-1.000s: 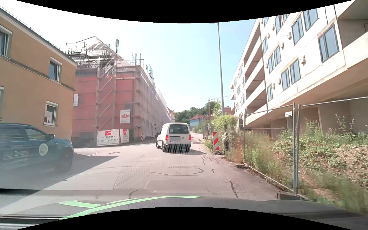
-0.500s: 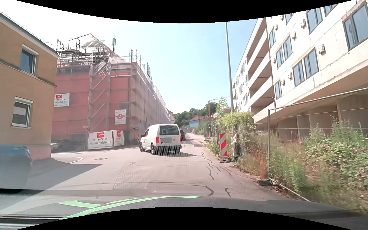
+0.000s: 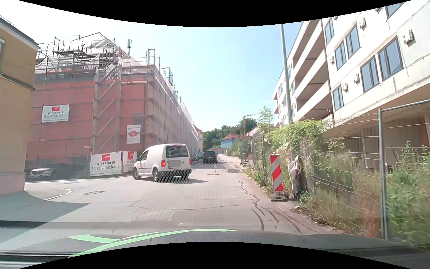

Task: Follow the waypoints while adhering to traffic rules and regulations

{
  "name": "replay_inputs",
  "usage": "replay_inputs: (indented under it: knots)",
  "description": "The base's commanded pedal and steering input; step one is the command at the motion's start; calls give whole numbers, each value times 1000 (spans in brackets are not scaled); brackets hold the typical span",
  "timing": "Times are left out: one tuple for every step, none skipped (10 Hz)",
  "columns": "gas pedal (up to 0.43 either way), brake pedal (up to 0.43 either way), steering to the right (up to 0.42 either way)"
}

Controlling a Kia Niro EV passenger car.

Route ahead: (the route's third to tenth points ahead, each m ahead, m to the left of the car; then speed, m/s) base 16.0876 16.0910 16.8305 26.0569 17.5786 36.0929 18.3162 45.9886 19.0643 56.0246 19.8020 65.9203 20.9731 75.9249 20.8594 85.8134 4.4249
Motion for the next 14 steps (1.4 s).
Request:
replay_inputs:
  knots:
    - [130,0,3]
    - [130,0,3]
    - [130,0,4]
    - [130,0,4]
    - [130,0,4]
    - [130,0,4]
    - [138,0,4]
    - [150,0,4]
    - [169,0,4]
    - [177,0,4]
    - [189,0,4]
    - [189,0,4]
    - [189,0,-3]
    - [197,0,-21]
